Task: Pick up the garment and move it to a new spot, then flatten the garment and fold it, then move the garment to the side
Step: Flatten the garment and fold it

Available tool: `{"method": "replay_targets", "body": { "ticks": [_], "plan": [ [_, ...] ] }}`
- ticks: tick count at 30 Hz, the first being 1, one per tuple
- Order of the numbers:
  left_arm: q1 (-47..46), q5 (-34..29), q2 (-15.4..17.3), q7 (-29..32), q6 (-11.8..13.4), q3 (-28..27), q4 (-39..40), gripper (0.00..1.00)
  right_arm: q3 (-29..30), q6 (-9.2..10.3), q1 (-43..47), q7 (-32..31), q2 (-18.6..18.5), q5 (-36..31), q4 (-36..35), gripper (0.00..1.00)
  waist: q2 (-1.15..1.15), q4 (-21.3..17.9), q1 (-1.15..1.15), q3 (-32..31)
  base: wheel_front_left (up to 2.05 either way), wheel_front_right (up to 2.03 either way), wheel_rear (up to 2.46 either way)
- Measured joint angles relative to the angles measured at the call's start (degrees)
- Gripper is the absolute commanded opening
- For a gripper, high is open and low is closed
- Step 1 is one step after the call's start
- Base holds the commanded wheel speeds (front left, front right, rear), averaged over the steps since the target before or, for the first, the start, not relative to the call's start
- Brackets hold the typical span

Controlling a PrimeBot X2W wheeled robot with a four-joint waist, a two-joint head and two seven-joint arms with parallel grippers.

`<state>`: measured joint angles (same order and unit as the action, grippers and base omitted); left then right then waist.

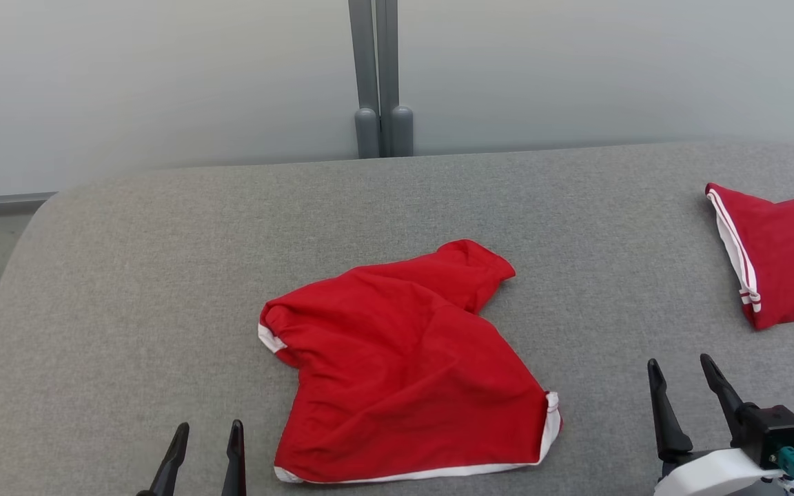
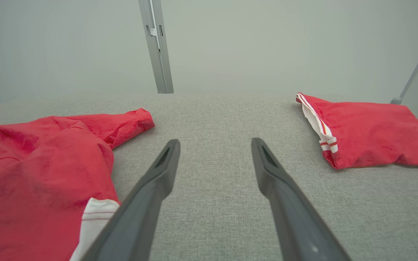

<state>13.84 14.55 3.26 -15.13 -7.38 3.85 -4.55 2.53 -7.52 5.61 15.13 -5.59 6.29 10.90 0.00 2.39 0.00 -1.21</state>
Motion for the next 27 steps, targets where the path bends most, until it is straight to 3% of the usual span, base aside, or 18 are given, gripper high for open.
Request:
{"method": "replay_targets", "body": {
  "ticks": [3,7,13,19,27],
  "plan": [
    [0.0,1.6,1.4,0.0,0.0,1.8,-1.3,1.0,-1.4,0.02,-0.2,0.0,0.9,0.7,-0.5,1.0,0.0,0.0,0.0,0.1,0.0,0.0,0.0],
    [-0.4,4.1,4.8,0.0,0.0,4.7,-3.8,1.0,-8.6,0.01,-0.9,-0.2,1.8,1.7,1.7,1.0,0.0,0.0,0.0,0.4,0.0,0.0,0.0],
    [-1.8,10.3,12.0,1.0,0.0,14.8,-8.7,1.0,-16.4,0.01,-2.2,-9.3,2.1,3.4,3.0,1.0,0.0,0.2,0.0,1.2,0.0,0.0,0.0],
    [-6.5,15.4,17.7,2.2,0.0,24.1,-10.1,1.0,-15.8,0.02,-1.5,-16.5,2.1,2.9,-0.8,1.0,0.0,0.6,0.0,2.9,0.0,0.0,0.0],
    [-11.5,20.4,20.6,2.4,0.0,31.0,-12.7,1.0,-13.7,0.02,0.1,-24.3,2.1,1.1,-6.2,1.0,0.0,0.6,0.0,4.4,0.0,0.0,0.0]
  ]
}}
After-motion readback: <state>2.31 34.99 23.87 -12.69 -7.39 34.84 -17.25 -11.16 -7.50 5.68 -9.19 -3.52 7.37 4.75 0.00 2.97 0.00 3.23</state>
